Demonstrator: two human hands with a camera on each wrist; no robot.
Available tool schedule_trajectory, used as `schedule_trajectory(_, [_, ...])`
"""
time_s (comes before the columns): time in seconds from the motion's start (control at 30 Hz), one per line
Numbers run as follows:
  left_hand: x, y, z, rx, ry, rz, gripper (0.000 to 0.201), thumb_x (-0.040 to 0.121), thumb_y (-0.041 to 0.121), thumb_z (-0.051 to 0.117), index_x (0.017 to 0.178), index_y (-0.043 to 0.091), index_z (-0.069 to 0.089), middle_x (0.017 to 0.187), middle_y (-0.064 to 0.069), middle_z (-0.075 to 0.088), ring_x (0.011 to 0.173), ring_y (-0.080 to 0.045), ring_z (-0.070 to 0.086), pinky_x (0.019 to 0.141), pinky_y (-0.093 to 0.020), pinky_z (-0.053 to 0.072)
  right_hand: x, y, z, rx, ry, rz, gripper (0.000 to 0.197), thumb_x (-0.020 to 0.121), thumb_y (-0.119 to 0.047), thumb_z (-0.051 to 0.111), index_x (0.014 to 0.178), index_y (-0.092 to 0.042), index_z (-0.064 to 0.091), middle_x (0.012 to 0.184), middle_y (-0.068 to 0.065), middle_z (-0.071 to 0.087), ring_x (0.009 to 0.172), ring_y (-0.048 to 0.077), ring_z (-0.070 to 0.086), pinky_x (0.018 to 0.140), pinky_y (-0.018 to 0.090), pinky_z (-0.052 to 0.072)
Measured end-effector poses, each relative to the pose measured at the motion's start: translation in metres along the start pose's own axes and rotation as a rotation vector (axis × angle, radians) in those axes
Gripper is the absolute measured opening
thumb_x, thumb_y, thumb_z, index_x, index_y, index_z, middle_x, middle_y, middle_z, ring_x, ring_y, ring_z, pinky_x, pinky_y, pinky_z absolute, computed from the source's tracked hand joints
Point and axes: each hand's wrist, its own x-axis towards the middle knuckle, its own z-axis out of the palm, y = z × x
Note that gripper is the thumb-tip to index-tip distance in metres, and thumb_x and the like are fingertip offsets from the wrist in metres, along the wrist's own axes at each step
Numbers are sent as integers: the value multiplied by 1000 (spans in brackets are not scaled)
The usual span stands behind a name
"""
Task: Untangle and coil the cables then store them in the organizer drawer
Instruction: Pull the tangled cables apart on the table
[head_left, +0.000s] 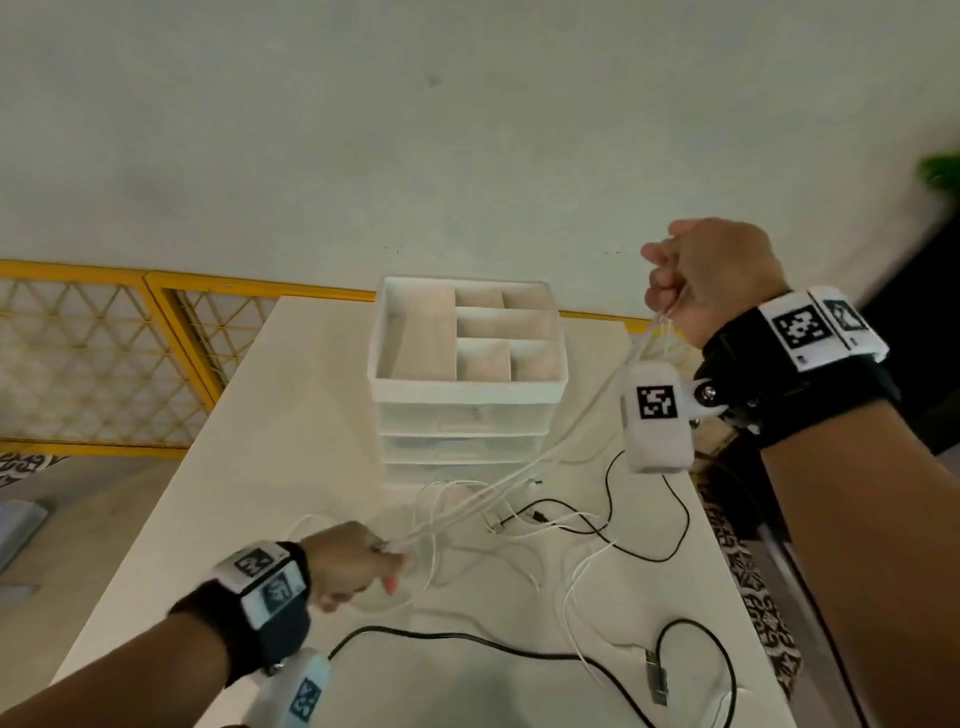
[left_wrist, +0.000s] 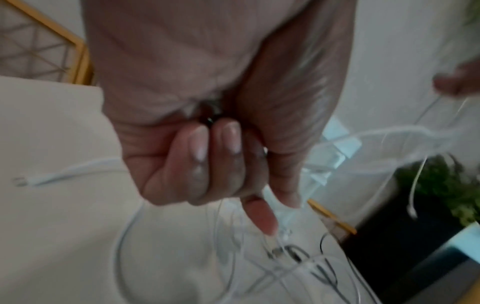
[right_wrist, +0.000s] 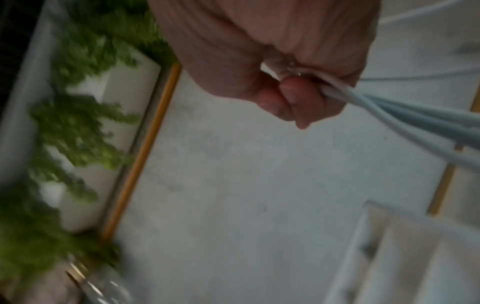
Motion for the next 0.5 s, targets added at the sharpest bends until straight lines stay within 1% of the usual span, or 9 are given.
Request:
schedule_trajectory(0.1, [-24,9,-18,-126,13,132,35,90,50,63,80,17,61,55,5,29,48,-12,19,44,-23,16,36,15,4,-459,-140,22,32,96,5,33,70,-11,44,70,13,47,43,16,39,50,19,27])
schedule_trajectory(0.13, [-32,15,-22,-187,26,182,42,89,58,59,78,17,57,58,4,27,50,-13,17,44,-24,15,45,17,6,-595,-183,-1,32,97,2,38,70,-15,45,71,12,47,49,17,41,52,21,30])
schedule_trajectory(0.2, [-45,27,-28,-310,61,249,57,85,74,46,71,19,48,60,3,25,51,-14,15,44,-24,12,61,18,11,-710,-168,-102,25,95,-11,48,74,-25,48,81,5,54,61,18,50,58,22,44])
schedule_trajectory(0.27, [-50,35,-32,-453,106,262,61,87,76,35,66,19,41,59,2,27,50,-13,14,43,-23,12,69,10,18,-643,-103,-280,14,87,-21,49,82,-33,55,98,2,59,74,19,55,72,27,53])
schedule_trajectory(0.3, [-51,38,-33,-512,133,265,58,91,70,36,66,18,40,59,2,28,49,-13,15,42,-23,11,71,2,22,-509,-72,-338,19,82,-21,46,89,-33,58,104,2,60,74,20,56,67,29,54])
schedule_trajectory(0.37, [-50,43,-34,-551,193,285,50,97,57,41,67,17,40,58,2,30,47,-11,19,41,-21,12,77,-13,29,-214,-59,-384,33,85,-3,40,96,-23,63,109,5,60,53,16,58,46,24,45])
schedule_trajectory(0.4, [-50,43,-34,-541,221,301,47,99,51,42,69,16,43,58,2,31,46,-11,21,40,-21,14,79,-19,30,-135,-63,-406,40,87,8,37,95,-21,63,108,5,60,42,12,56,39,22,41])
schedule_trajectory(0.43, [-48,44,-33,-522,249,320,44,101,47,42,71,15,46,58,2,32,46,-10,24,40,-20,16,79,-21,31,-117,-59,-429,47,87,15,34,94,-22,63,107,5,60,37,10,54,37,21,39])
schedule_trajectory(0.5, [-47,46,-30,-493,285,360,37,102,39,43,79,12,51,58,3,35,46,-10,28,40,-20,19,82,-13,30,-198,-49,-438,52,80,16,31,93,-24,62,107,3,61,36,12,55,37,22,37])
